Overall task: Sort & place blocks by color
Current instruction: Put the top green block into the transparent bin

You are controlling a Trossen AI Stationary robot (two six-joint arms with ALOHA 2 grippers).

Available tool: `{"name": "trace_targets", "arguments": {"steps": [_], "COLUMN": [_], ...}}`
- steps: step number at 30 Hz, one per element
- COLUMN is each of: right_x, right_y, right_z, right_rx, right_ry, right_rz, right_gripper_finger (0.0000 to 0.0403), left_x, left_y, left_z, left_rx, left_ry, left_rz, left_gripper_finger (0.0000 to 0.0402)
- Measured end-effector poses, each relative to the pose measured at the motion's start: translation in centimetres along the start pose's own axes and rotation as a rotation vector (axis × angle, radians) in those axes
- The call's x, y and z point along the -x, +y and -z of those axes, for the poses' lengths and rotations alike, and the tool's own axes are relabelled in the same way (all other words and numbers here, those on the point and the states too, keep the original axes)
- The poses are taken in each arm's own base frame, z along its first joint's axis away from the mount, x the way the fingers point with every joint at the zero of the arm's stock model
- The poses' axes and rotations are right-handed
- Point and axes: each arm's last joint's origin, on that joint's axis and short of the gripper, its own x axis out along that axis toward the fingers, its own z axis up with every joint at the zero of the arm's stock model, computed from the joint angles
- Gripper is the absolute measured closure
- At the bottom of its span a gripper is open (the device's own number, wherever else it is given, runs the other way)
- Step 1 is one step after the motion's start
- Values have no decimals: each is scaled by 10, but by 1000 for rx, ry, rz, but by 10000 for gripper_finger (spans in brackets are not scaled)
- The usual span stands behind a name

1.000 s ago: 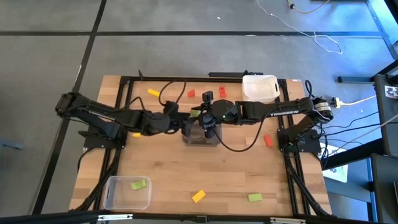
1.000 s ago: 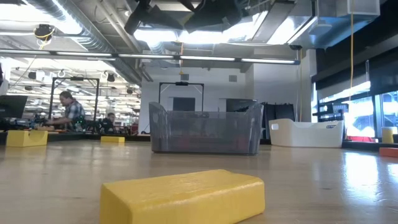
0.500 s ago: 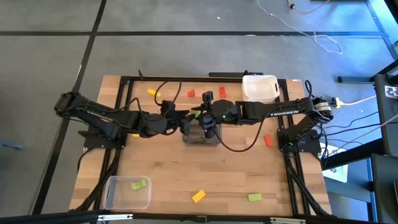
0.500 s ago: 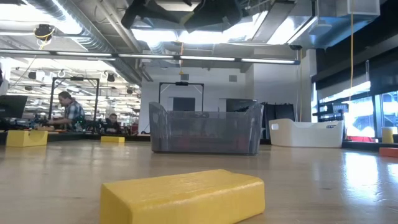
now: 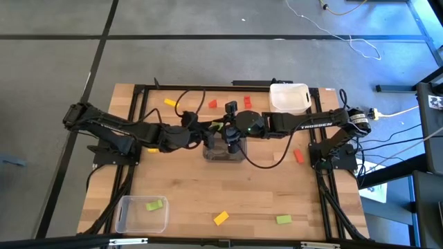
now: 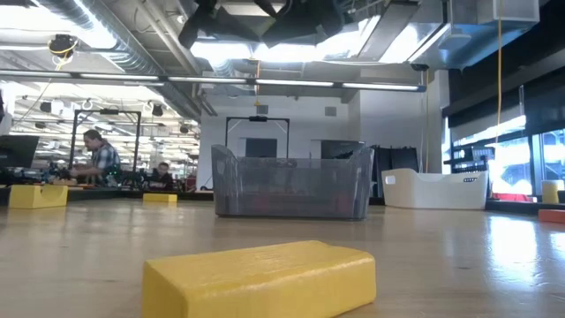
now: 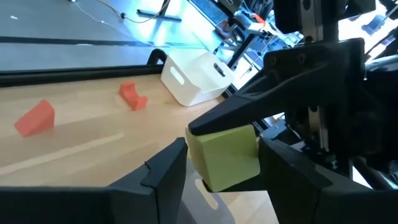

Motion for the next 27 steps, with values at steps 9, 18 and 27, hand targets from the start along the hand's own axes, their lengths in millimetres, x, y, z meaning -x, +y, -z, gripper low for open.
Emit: {"name": "trace_targets", "arguments": {"steps": [9, 18, 27], "right_x": [0, 0, 0], "right_y": [0, 0, 0], "right_z": [0, 0, 0], "right_rx": [-1, -1, 0], "right_ry": [-3, -4, -2], "right_rz": [3, 3, 0], "right_gripper_finger": [271, 271, 271], "left_x": [0, -4, -10], "left_y": [-2, 0, 0], "left_z": [-3, -5, 2], "left_rx": [50, 63, 80], "left_ry": [-20, -6, 9], "left_rz": [15, 22, 9], "left_gripper_finger": [211, 211, 211]}}
